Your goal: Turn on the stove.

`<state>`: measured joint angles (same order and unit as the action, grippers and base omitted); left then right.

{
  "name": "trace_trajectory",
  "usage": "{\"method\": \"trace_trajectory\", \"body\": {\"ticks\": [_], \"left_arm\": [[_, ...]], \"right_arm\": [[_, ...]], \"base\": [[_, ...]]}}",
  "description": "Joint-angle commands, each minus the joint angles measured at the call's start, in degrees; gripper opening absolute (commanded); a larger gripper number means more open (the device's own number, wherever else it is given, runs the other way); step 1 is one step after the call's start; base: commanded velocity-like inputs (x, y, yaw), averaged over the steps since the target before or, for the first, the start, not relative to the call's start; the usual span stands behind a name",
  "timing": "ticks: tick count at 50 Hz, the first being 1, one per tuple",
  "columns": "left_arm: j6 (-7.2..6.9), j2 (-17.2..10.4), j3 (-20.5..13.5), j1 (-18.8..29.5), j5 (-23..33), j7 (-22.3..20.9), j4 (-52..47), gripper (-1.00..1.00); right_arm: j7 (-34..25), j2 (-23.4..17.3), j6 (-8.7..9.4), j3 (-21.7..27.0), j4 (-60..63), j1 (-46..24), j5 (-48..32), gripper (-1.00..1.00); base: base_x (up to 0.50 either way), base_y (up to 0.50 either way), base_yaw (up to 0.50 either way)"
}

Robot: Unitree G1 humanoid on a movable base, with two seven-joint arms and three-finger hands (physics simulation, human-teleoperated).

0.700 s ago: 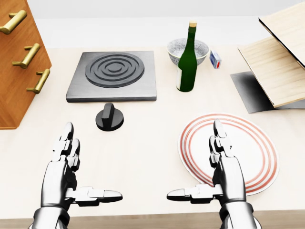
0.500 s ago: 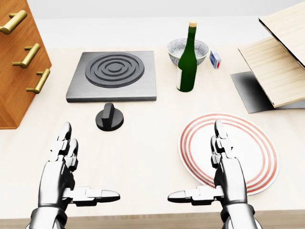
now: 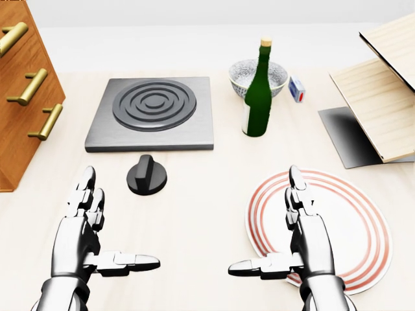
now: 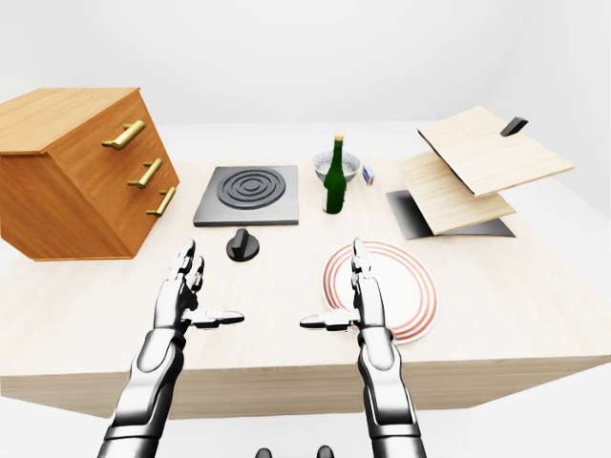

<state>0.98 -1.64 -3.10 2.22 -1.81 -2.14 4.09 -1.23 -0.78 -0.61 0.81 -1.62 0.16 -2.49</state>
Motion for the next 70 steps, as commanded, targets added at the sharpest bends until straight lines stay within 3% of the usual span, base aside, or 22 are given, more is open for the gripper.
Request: {"method": "trace_trajectory", "body": {"ticks": [1, 23, 29, 34, 44, 70], "left_arm": [[0.25, -0.2, -0.2, 0.4, -0.2, -0.1, 0.9, 1.0], [0.08, -0.1, -0.1, 0.4, -0.2, -0.2, 0.8, 1.0], [-0.17, -0.1, -0.1, 0.2, -0.2, -0.2, 0.2, 1.0], [0.57, 0.0, 0.2, 0.9, 0.3, 0.1, 1.9, 1.0], [4.02, 0.4, 1.3, 4.9, 1.7, 1.0, 11.6, 1.0], [4.02, 3.8, 4.4, 16.3, 7.0, 4.1, 42.5, 1.0]], "right_arm": [[-0.5, -0.1, 0.71, 0.1, -0.2, -0.3, 0.4, 1.0], [-0.4, 0.0, 0.76, 0.1, -0.3, -0.3, 0.3, 1.0], [0.5, 0.1, -1.25, -0.1, -1.1, -0.1, -0.6, 1.0], [0.1, -0.1, -0.31, 0.2, -1.0, -0.5, 0.1, 1.0], [0.2, -0.1, -0.06, 0.2, -0.9, -0.5, 0.1, 1.0], [0.2, -0.1, -0.3, 0.2, -1.7, -0.7, 0.1, 1.0]], "base": [[0.27, 0.0, 0.0], [0.27, 0.0, 0.0], [0.01, 0.0, 0.0], [0.0, 0.0, 0.0], [0.0, 0.0, 0.0], [0.0, 0.0, 0.0]]}}
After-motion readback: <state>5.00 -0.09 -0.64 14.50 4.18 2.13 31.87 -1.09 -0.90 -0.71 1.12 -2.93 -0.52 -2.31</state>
